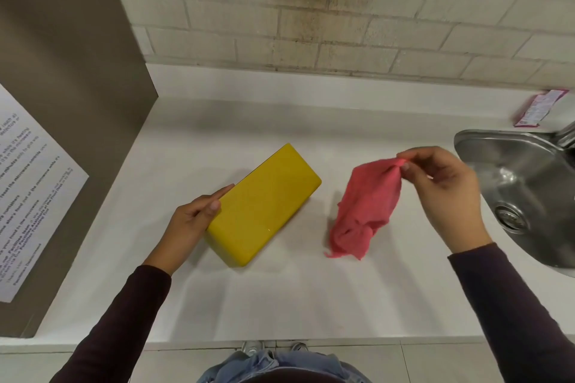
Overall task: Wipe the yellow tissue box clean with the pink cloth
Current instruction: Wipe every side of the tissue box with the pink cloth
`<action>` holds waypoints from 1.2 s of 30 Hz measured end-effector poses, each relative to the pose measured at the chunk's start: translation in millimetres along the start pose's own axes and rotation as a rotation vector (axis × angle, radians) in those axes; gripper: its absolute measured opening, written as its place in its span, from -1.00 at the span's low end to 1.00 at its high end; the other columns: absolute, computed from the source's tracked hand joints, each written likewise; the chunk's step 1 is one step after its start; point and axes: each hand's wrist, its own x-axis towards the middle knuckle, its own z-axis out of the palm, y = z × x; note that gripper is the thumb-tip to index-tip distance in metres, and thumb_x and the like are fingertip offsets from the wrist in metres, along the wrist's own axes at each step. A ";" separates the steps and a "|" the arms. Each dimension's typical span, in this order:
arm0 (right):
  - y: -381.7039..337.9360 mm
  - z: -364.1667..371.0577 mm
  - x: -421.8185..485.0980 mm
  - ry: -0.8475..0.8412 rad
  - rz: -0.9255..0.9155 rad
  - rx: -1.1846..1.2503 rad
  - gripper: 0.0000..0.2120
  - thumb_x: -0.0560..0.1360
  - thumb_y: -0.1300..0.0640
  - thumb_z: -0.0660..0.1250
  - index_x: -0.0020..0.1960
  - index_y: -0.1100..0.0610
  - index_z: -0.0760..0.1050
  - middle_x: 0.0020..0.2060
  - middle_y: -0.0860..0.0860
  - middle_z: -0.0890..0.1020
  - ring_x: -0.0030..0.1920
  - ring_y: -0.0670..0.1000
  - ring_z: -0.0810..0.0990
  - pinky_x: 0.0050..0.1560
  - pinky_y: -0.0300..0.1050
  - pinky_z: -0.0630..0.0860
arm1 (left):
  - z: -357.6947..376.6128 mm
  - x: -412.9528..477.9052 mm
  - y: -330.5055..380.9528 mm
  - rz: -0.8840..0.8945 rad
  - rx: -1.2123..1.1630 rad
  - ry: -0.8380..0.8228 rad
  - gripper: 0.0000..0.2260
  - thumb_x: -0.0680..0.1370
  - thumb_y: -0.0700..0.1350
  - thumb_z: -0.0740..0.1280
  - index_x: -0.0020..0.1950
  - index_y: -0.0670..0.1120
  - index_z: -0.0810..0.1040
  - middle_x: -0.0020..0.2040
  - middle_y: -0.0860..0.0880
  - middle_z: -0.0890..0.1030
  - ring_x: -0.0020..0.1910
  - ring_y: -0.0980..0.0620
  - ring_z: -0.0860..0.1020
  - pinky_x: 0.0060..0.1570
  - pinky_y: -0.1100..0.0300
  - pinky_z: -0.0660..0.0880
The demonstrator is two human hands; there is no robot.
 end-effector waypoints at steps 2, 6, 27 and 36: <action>-9.1 -2.6 -0.6 0.018 -0.049 -0.058 -0.67 0.46 0.39 0.34 -0.15 -0.06 0.57 -0.23 -0.24 0.65 -0.13 -0.16 0.61 -0.09 -0.25 0.57 | 0.6 0.0 0.6 0.005 0.001 -0.003 -0.33 0.18 0.53 0.26 0.16 0.21 0.54 0.14 0.22 0.58 0.15 0.33 0.52 0.07 0.42 0.40; -5.6 17.4 -23.8 -0.105 0.025 0.009 -0.68 0.44 0.50 0.26 -0.16 0.10 0.59 -0.27 -0.19 0.66 -0.27 -0.26 0.61 -0.28 -0.48 0.47 | 0.5 -0.6 0.3 0.008 0.000 0.000 -0.35 0.19 0.52 0.26 0.16 0.21 0.54 0.15 0.24 0.58 0.16 0.33 0.51 0.05 0.45 0.41; 95.8 30.8 -60.7 -0.299 0.476 -0.640 -0.68 0.44 0.14 0.38 0.19 0.13 0.52 0.21 0.14 0.50 0.05 0.10 0.51 0.23 -0.12 0.30 | -2.8 -0.9 -0.8 -0.020 0.022 0.005 -0.46 0.21 0.52 0.25 0.08 0.32 0.57 0.10 0.32 0.60 0.15 0.33 0.52 0.06 0.44 0.40; 101.1 63.7 -71.0 -0.365 0.716 -0.439 -0.34 0.31 0.08 0.53 0.32 0.21 0.36 -0.03 0.06 0.60 0.01 0.06 0.56 -0.05 -0.28 0.41 | -9.3 10.0 19.1 -0.106 0.170 -0.181 -0.71 0.39 0.10 0.38 0.10 0.31 0.56 0.17 0.06 0.60 0.20 0.12 0.52 0.16 0.19 0.42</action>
